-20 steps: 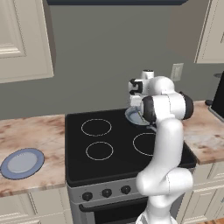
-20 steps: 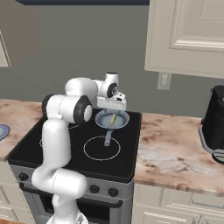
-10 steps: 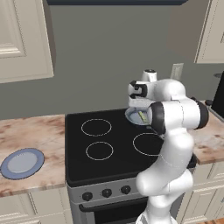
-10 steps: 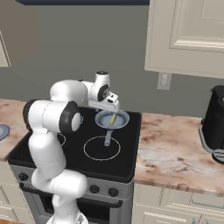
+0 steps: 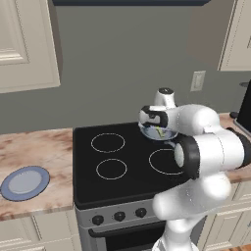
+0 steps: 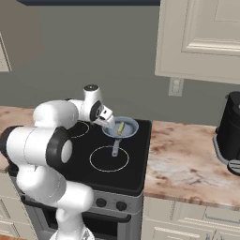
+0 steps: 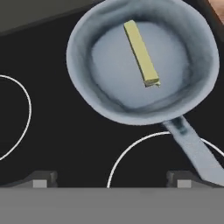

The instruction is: Pick up the butter stick and place it in the pan. Then turn on the burner for the pan.

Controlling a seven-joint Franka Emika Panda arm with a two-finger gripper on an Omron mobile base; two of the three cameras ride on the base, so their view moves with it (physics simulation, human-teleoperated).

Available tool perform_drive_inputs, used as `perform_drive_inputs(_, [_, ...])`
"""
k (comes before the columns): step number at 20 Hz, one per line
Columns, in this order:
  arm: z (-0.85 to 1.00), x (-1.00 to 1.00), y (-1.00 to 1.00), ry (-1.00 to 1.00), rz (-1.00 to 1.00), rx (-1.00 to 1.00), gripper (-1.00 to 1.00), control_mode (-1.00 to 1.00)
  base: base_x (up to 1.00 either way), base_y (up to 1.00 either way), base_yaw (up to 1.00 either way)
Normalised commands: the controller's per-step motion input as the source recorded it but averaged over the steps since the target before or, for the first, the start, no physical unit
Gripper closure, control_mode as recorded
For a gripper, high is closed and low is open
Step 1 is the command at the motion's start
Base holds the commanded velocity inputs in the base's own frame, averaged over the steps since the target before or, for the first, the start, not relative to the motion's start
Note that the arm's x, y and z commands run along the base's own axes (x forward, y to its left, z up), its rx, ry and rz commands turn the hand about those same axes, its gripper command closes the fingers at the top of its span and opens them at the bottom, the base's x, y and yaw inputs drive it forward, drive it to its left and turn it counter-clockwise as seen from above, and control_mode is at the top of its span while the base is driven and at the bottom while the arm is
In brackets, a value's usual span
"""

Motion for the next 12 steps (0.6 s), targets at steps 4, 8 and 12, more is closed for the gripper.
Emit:
perform_drive_inputs(4, [0.00, -0.29, 0.60, -0.03, -0.09, 0.00, -1.00, -1.00, 0.00, 0.00, 0.00])
perform_drive_inputs(8, [0.00, -0.33, 0.55, -0.01, -0.08, 0.02, -1.00, -1.00, 0.00, 0.00, 0.00])
perform_drive_inputs(12, [0.00, -0.47, 0.42, -0.02, -0.08, 0.05, -1.00, -1.00, 0.00, 0.00, 0.00])
